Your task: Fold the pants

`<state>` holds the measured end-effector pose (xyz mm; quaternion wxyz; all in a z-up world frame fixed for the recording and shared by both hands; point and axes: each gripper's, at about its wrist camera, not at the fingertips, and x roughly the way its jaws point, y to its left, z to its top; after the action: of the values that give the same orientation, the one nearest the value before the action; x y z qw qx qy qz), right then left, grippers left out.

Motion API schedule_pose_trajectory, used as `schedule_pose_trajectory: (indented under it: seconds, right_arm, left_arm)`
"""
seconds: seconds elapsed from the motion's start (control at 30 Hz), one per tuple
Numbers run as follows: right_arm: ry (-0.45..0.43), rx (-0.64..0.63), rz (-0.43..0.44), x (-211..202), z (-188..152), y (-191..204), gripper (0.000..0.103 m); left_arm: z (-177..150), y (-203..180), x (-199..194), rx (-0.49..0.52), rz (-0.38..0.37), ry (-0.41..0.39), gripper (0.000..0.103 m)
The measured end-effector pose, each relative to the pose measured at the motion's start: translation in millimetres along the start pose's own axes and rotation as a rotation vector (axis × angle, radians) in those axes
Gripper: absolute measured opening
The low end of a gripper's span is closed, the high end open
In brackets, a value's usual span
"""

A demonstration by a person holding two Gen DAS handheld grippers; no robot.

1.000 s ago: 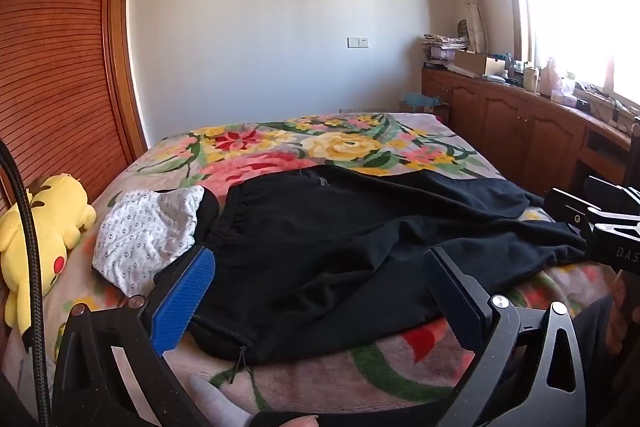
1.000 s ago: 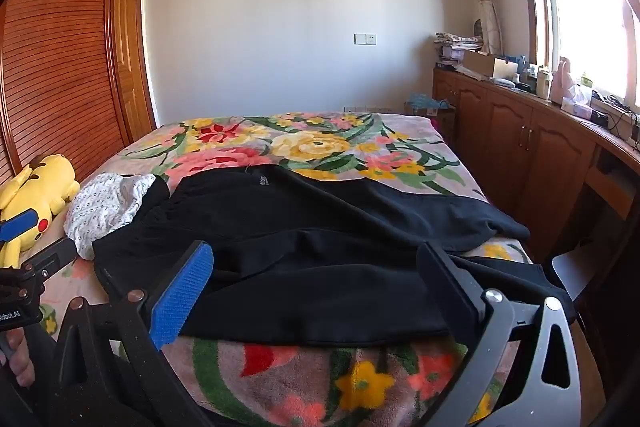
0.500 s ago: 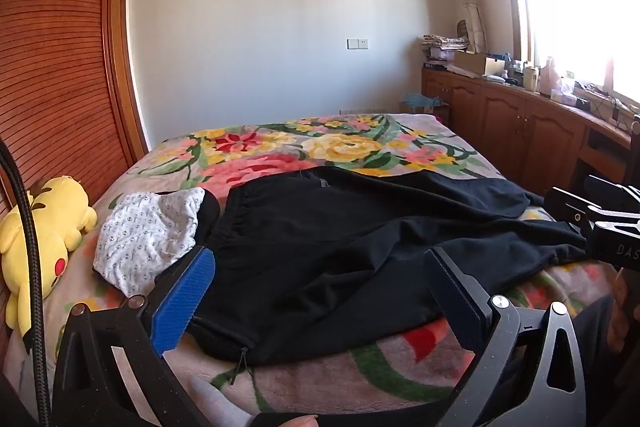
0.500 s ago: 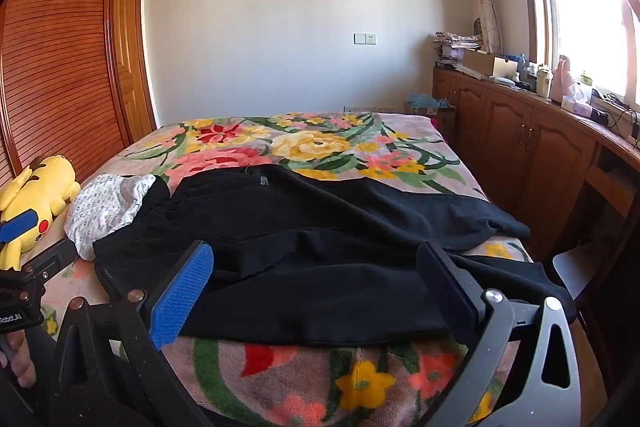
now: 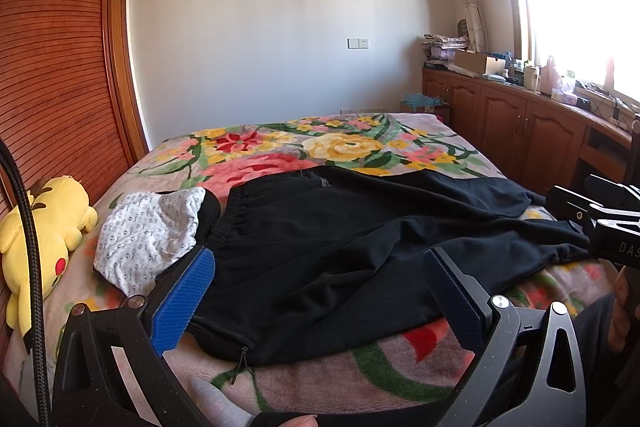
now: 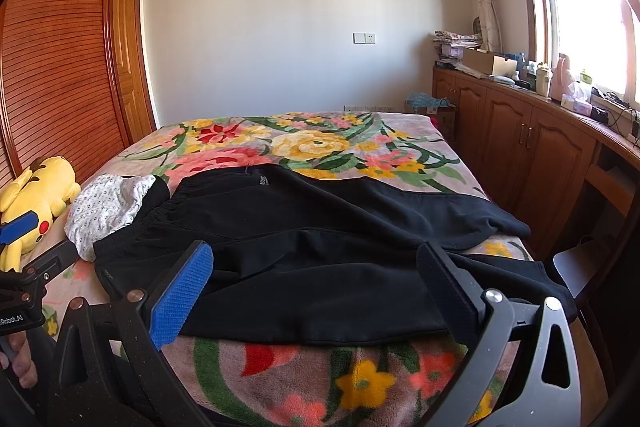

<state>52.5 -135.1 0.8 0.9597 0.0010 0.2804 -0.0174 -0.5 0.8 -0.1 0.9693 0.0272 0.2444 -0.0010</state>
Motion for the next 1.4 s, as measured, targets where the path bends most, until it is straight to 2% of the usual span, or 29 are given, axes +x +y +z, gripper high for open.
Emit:
schedule_pose_trajectory:
  seconds: [1.4]
  right_arm:
    - [0.000, 0.005, 0.001, -1.3, 0.5, -0.8, 0.102]
  left_arm:
    - [-0.9, 1.8, 2.1, -0.001, 0.001, -0.004, 0.103]
